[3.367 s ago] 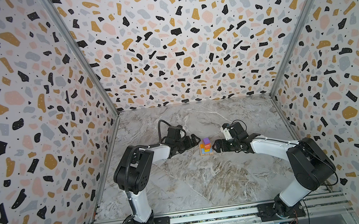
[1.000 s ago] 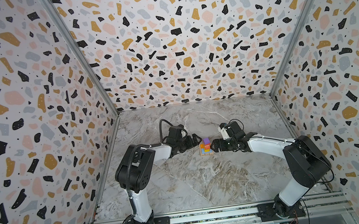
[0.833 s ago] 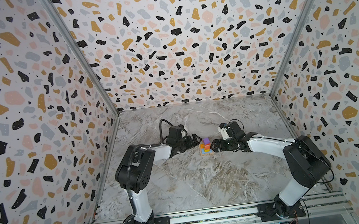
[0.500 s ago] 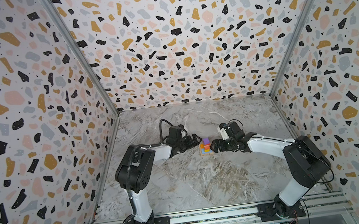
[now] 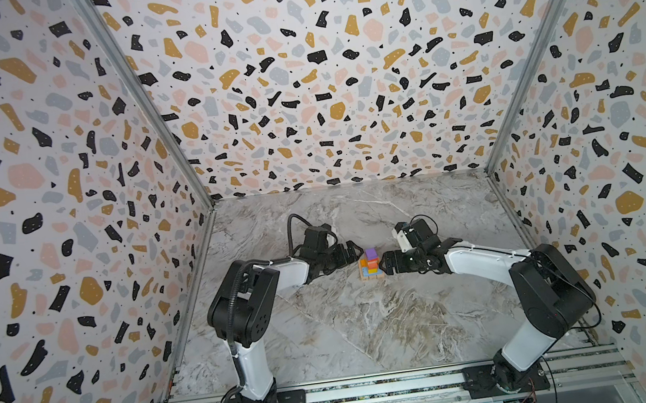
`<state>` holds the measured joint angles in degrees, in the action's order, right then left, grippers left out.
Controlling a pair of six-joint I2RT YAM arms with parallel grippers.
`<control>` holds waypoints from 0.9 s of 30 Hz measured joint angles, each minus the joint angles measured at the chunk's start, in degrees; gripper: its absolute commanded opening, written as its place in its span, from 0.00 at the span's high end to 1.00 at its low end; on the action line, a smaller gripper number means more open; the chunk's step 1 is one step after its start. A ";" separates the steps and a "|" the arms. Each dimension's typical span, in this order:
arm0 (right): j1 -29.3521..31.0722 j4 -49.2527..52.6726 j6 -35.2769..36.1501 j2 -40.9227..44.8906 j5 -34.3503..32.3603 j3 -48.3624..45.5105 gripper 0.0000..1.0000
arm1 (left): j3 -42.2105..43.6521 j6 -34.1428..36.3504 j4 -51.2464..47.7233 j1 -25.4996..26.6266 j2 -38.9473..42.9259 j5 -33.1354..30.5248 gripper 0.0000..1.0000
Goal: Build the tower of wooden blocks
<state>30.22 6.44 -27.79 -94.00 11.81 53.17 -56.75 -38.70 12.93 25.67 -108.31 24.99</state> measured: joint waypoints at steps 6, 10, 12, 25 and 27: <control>-1.14 2.99 0.68 2.80 -2.97 0.70 0.04 | -0.26 1.64 -5.42 -1.92 1.88 -1.36 0.00; -3.15 4.68 1.68 6.43 -5.40 0.90 0.01 | -0.55 3.67 -11.19 -5.29 4.59 -2.97 0.00; -4.31 5.33 2.69 8.26 -6.62 1.31 0.00 | -1.44 5.07 -14.43 -6.75 6.25 -4.35 0.00; -12.26 1.88 11.10 21.38 -19.26 -2.27 0.00 | -8.46 16.46 -25.35 -14.56 22.73 -19.47 0.00; -13.51 -0.63 12.66 23.85 -21.38 -5.42 0.00 | -6.93 18.58 -24.24 -15.69 24.87 -22.97 0.00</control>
<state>16.71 5.80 -15.14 -70.15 -9.56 47.75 -63.68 -20.12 -11.31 9.98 -83.44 2.02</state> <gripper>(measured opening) 0.997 0.998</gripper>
